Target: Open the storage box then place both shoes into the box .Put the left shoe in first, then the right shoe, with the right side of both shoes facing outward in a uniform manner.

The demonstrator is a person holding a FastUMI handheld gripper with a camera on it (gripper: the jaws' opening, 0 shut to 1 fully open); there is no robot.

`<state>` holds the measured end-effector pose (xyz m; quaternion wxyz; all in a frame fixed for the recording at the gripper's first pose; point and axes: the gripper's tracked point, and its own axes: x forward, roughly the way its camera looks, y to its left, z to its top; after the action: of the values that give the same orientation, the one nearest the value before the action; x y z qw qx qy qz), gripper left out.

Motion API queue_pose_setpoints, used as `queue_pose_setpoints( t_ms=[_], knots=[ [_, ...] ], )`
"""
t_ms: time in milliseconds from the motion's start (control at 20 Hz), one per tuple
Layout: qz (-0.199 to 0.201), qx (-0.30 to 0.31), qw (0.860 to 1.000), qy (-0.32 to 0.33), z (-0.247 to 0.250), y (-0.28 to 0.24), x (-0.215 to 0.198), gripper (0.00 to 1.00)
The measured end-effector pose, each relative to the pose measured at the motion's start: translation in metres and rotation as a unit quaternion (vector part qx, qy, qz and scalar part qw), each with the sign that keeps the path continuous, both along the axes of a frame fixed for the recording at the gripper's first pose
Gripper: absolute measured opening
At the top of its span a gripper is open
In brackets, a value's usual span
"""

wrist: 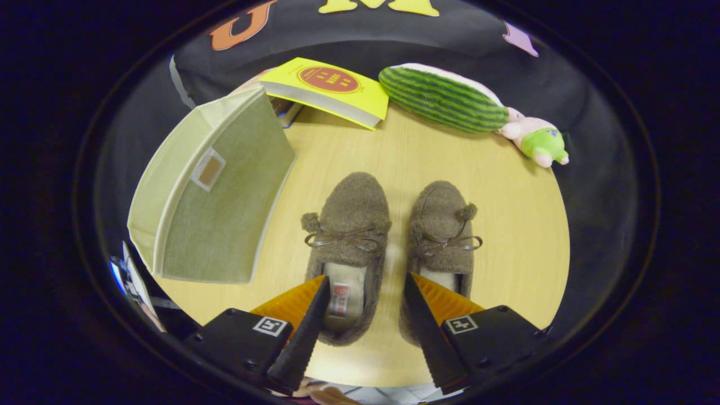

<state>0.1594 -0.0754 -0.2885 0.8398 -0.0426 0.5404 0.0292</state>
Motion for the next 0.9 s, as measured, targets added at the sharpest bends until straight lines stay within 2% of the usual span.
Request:
queue_pose_setpoints(
  t_ms=[150, 250, 300, 400, 550, 700, 900],
  knots=[
    [-0.01, 0.009, 1.0, 0.025, -0.014, 0.0, 0.004, 0.64],
    [-0.017, -0.003, 0.999, 0.046, -0.027, -0.004, 0.007, 0.52],
    [-0.023, -0.007, 0.998, 0.06, -0.035, -0.004, 0.008, 0.4],
    [-0.028, -0.018, 0.996, 0.077, -0.043, -0.004, 0.011, 0.25],
    [-0.02, -0.031, 0.996, 0.086, -0.046, -0.004, 0.012, 0.21],
    [-0.028, -0.027, 0.996, 0.086, -0.044, -0.004, 0.013, 0.07],
    [-0.049, 0.012, 0.996, 0.078, -0.03, 0.003, 0.012, 0.06]
  ],
)
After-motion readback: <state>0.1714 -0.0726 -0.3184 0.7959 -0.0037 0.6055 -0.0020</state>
